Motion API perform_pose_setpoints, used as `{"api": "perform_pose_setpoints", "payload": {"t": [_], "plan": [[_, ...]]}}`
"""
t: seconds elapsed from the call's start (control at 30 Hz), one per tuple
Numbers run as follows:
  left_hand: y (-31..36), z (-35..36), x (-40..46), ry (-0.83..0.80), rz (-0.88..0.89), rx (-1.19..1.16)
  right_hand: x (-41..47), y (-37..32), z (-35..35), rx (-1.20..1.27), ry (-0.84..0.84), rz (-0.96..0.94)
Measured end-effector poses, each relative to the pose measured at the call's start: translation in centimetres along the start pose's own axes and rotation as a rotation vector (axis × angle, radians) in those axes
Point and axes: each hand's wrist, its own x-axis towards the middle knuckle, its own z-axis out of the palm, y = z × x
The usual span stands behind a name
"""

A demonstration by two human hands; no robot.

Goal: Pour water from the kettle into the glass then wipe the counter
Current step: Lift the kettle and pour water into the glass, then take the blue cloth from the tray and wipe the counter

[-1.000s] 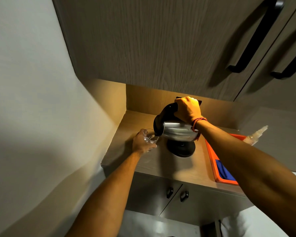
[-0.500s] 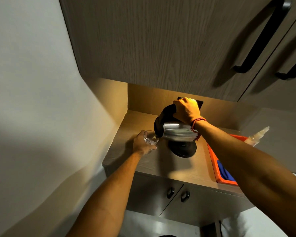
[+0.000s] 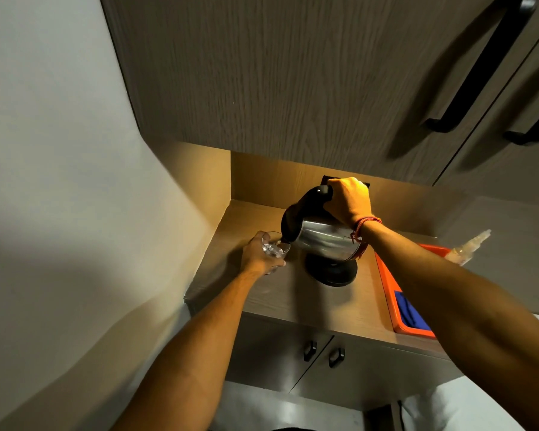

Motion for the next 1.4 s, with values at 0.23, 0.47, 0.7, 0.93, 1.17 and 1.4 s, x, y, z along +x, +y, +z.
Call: {"api": "perform_pose_setpoints", "payload": {"t": [0.23,0.47,0.7,0.93,1.17,1.4], "plan": [[0.6,0.4,1.3,0.021,0.033,-0.124,-1.5,3.7,1.5,0.467,0.076,0.351],[1.4,1.8,2.7,0.075,0.089,-0.095,-4.0,5.9,4.1,0.784,0.385,0.628],[0.2,3.0,3.7,0.079,0.024,-0.078,-5.4,9.2,7.1,0.913,0.390,0.745],[-1.5,4.2,4.4,0.120,-0.025,-0.041,-5.0,12.2,8.0,0.954,0.421,0.778],[-1.7,4.9,4.8,0.113,-0.022,-0.058,-4.8,11.6,9.3,1.003,0.397,0.694],[-2.4,3.7,5.5,0.135,-0.042,-0.029,-6.9,13.5,10.0,0.884,0.147,0.536]]}}
